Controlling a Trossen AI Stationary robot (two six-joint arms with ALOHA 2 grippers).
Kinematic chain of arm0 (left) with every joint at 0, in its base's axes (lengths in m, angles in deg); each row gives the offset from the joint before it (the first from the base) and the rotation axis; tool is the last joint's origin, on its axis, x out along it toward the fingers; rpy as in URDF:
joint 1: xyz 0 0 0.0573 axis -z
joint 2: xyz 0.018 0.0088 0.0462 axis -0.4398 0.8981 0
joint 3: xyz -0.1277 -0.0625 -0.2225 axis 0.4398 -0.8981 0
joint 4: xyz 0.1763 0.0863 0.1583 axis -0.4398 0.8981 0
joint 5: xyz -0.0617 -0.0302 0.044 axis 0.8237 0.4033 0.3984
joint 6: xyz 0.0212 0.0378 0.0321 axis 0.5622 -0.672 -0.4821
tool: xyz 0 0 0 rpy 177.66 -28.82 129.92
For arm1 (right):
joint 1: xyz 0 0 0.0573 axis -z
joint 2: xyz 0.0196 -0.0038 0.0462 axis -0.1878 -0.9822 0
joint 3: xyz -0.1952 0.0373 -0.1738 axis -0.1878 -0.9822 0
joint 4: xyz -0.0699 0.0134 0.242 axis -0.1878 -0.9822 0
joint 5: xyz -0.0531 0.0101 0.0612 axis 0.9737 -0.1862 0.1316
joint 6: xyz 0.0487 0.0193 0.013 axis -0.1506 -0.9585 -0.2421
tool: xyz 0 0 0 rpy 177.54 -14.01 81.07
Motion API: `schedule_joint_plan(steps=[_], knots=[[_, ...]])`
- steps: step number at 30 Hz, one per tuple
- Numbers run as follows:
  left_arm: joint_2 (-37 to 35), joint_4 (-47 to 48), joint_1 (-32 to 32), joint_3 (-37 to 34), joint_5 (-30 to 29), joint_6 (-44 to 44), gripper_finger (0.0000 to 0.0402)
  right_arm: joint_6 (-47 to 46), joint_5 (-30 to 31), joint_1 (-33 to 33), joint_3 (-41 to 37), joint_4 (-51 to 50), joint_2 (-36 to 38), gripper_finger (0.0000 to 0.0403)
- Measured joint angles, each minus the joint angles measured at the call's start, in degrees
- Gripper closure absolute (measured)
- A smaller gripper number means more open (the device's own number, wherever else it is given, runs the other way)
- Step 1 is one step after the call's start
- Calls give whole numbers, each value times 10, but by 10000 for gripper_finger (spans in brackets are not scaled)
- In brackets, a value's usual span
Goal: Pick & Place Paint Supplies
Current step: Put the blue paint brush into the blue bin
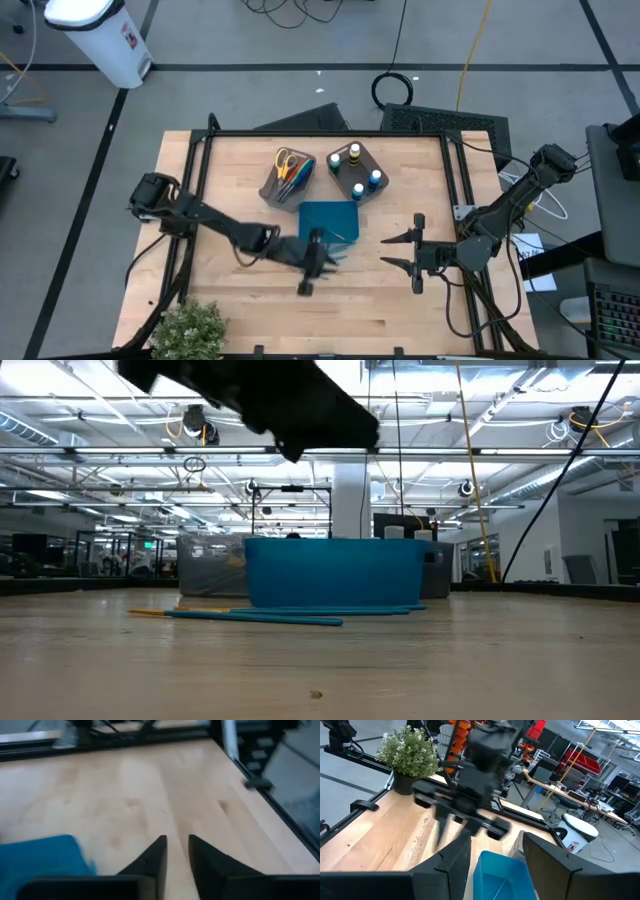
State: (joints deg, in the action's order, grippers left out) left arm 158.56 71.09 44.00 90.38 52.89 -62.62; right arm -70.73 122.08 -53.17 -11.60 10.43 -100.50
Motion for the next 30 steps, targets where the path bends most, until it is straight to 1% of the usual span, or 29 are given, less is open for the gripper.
schedule_joint_plan(steps=[3,6,9,11,14,17,23,26,30], knots=[[0,48,34,0,-11,-19,277,-5,0,0,0,0,0,232],[0,117,57,0,-13,-32,246,-11,0,0,0,0,0,232],[0,199,74,0,-18,-10,227,-11,0,0,0,0,0,232],[0,247,79,0,-34,19,220,-11,0,0,0,0,0,232],[0,303,80,0,-63,71,218,-13,0,0,0,0,0,232],[0,355,78,0,-80,104,221,-13,0,0,0,0,0,232],[0,457,69,0,-82,174,237,-13,0,0,0,0,0,232],[0,481,68,0,-82,194,246,-13,0,0,0,0,0,232],[0,485,69,-9,-81,193,255,-13,0,0,0,-1,0,232]])
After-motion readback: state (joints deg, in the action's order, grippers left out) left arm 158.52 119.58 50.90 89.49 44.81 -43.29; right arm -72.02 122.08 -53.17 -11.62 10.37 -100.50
